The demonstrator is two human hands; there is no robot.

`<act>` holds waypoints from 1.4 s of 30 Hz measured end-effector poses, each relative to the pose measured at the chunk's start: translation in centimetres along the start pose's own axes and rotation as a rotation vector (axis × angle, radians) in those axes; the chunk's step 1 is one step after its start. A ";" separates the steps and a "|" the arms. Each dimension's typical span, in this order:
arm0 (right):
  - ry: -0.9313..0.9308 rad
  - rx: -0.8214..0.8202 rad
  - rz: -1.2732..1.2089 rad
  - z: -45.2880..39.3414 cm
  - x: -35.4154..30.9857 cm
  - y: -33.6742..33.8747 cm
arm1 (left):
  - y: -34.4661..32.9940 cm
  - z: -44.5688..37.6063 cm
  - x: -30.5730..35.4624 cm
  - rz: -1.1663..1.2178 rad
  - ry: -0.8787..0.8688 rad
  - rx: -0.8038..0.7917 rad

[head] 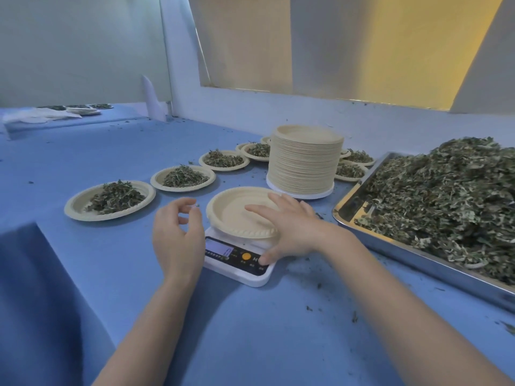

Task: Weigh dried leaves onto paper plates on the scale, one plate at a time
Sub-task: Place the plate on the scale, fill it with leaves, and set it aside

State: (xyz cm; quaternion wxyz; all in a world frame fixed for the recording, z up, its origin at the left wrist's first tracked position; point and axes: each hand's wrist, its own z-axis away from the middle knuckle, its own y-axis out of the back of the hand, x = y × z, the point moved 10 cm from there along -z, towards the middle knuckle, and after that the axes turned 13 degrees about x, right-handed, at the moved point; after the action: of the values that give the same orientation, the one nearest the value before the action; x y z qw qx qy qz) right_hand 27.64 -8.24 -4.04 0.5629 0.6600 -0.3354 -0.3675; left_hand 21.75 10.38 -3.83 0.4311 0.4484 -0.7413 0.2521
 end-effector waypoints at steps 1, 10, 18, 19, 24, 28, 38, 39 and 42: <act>-0.006 0.013 -0.005 0.2 0.2 0.0 | 0.0 0.3 1.3 -0.007 -0.092 0.005; -0.013 0.192 0.019 0.4 2.2 2.0 | -7.2 8.0 13.2 -0.020 -0.711 -0.336; -0.294 0.280 0.046 6.7 14.0 5.7 | -16.7 15.2 16.3 -0.022 -0.617 -0.668; -0.342 0.298 0.053 7.8 15.7 6.3 | -18.3 16.6 16.3 -0.009 -0.598 -0.770; -0.604 0.238 0.180 12.7 23.8 7.4 | -25.2 21.3 15.4 -0.196 -0.590 -1.106; -0.626 0.192 0.249 13.0 27.2 6.2 | -28.9 23.6 13.1 -0.528 -0.660 -1.327; -0.416 0.498 0.444 10.6 25.3 10.0 | -31.2 25.1 12.3 -0.327 -0.441 -1.388; -0.463 0.503 0.505 10.8 25.9 10.6 | -31.3 25.0 12.4 -0.320 -0.441 -1.372; -0.651 0.283 0.531 11.0 28.0 8.9 | -31.1 24.8 12.5 -0.317 -0.445 -1.345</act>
State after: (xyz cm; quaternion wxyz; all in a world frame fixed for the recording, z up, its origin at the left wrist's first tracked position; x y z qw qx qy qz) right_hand 32.04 -38.91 0.74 0.4068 0.4715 -0.7001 -0.3493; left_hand 36.07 -28.72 -5.87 0.4839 0.2292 -0.7322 -0.4209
